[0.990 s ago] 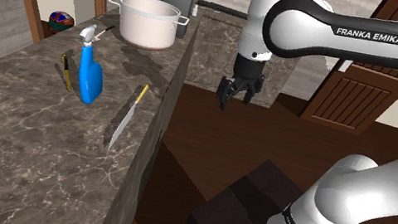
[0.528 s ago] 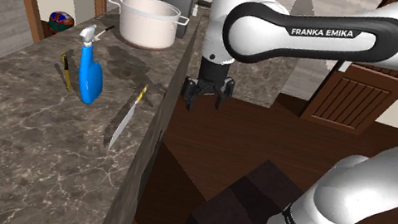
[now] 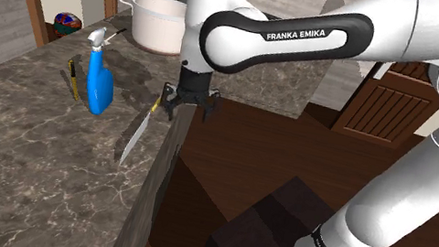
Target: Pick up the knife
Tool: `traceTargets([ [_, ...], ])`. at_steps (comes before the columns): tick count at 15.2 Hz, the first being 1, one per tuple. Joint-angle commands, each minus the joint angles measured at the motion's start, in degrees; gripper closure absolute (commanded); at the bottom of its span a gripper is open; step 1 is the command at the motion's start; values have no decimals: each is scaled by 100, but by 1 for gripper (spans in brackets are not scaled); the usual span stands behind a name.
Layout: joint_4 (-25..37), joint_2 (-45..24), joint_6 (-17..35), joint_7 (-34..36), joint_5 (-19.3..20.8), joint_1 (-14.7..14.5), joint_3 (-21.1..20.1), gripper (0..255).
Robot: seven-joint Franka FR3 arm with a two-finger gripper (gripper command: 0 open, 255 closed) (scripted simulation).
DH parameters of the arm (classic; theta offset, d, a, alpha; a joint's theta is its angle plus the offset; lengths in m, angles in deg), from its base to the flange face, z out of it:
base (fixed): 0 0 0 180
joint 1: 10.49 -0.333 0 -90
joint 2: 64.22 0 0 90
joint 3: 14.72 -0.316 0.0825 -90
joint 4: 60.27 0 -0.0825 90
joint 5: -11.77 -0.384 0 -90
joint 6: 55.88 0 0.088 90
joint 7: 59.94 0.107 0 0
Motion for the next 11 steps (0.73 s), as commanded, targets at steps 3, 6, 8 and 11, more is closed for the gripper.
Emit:
traceTargets([
  [3, 913, -1087, 93, 1141, 591, -163, -121, 0],
  [6, 1657, -1848, 54, 1849, 999, -409, -44, 0],
  [8, 2211, -2347, -19, 2260, 1235, -608, 55, 0],
  [11, 2337, -2578, 79, 2419, 1337, -700, 124, 0],
])
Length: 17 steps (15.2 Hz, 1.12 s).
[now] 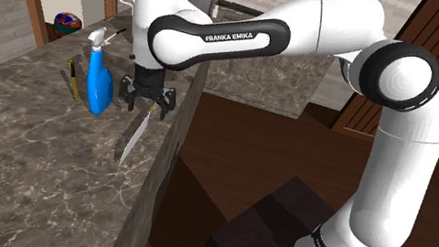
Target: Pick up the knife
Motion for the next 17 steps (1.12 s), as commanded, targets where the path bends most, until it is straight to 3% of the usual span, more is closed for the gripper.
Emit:
traceTargets([
  [1, -73, -80, 151, 52, 44, -11, 30, 0],
  [7, -280, -190, 453, 93, 113, -20, 65, 0],
  [8, -276, -187, 447, 95, 112, -22, 64, 255],
  [17, -279, -190, 453, 93, 113, -20, 65, 255],
])
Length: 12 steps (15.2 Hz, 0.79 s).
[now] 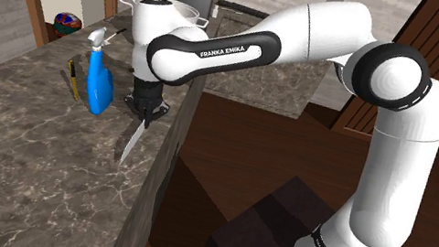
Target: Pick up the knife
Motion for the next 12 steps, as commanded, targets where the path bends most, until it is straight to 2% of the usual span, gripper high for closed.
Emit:
traceTargets([
  [1, 37, 25, -61, -11, -16, 4, -8, 255],
  [12, 608, 234, -811, -93, -151, 5, -77, 255],
])
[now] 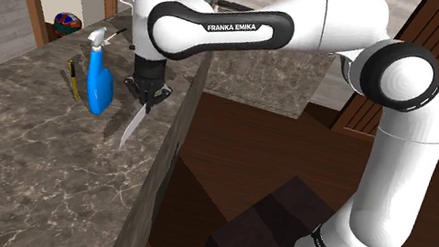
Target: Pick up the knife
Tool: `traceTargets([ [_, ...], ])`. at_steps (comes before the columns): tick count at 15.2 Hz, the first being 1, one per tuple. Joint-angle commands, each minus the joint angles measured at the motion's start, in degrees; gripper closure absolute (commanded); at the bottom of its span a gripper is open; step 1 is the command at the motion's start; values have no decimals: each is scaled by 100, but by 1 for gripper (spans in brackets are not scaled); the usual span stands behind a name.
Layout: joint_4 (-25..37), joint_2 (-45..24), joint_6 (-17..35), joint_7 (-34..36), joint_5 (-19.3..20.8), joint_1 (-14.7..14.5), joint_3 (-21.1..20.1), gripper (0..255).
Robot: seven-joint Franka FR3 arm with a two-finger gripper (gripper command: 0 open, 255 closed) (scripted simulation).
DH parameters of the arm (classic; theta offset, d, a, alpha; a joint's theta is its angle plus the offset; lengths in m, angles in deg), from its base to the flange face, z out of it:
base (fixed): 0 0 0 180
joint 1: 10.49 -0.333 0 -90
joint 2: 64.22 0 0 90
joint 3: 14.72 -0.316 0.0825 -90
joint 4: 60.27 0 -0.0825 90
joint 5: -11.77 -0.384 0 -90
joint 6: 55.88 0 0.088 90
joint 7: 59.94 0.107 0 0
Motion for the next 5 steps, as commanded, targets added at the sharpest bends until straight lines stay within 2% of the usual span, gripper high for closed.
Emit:
traceTargets([
  [1, 102, 33, -133, -10, -20, -3, -11, 255],
  [5, 241, 54, -289, -20, -35, -11, -20, 255],
])
